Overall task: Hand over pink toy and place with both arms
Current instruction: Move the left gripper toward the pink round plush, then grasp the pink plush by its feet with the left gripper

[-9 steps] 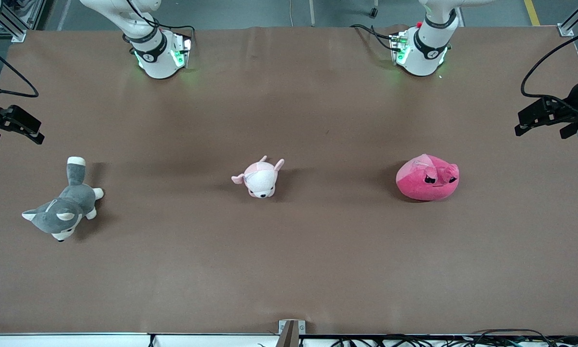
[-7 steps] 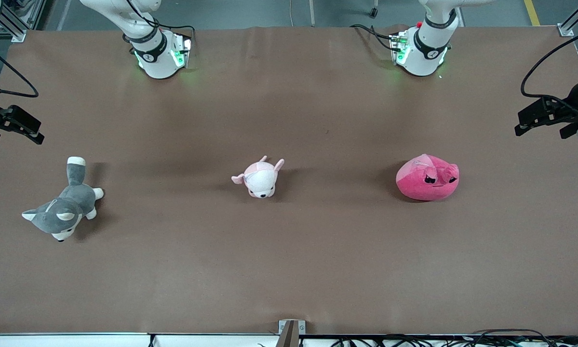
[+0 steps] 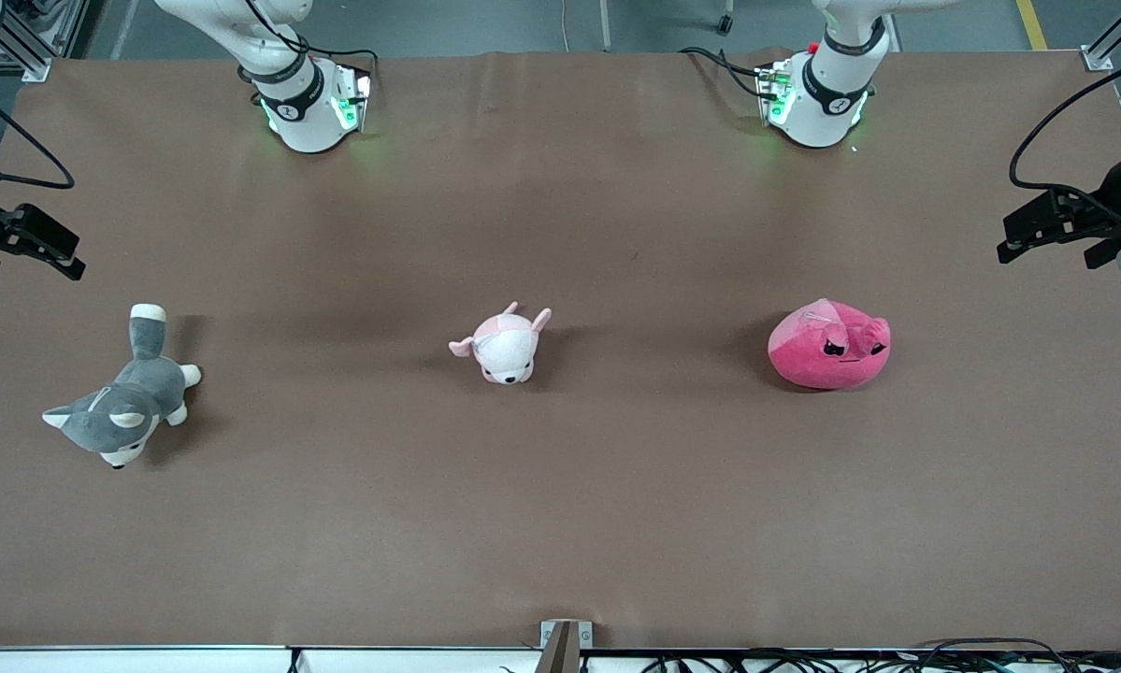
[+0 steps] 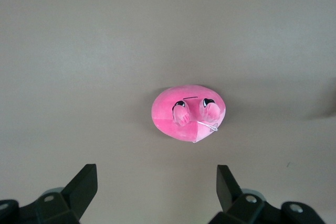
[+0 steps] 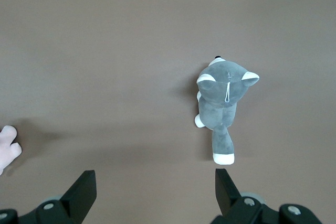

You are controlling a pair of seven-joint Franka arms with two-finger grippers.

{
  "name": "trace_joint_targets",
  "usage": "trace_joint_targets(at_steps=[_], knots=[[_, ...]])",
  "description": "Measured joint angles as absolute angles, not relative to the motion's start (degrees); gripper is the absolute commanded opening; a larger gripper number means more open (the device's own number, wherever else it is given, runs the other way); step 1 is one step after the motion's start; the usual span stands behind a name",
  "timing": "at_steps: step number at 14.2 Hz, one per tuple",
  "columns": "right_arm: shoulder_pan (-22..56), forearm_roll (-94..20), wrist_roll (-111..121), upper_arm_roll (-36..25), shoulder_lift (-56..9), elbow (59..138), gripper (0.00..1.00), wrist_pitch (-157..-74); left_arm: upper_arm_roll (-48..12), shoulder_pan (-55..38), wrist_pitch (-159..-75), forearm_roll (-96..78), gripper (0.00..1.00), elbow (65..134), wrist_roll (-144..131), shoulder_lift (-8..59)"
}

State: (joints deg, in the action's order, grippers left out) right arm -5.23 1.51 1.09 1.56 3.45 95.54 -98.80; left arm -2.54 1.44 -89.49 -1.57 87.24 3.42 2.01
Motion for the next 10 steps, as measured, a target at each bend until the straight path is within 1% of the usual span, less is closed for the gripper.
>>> trace_joint_targets(at_steps=[4,7,10], knots=[[-5.2,1.5,1.1,1.6,3.5,95.5,1.00,-98.9,-2.5,1.6,-89.1,-1.6,1.00,88.0,2.5,5.5],[-5.2,1.5,1.1,1.6,3.5,95.5,1.00,-98.9,-2.5,1.5,-89.2,-1.6,1.00,89.2,-4.1,9.3],[-4.8,1.4,1.1,1.7,3.5,95.1,1.00,-99.0,-2.9,1.1,-93.6,-1.6,1.00,92.6,-7.2,13.0]])
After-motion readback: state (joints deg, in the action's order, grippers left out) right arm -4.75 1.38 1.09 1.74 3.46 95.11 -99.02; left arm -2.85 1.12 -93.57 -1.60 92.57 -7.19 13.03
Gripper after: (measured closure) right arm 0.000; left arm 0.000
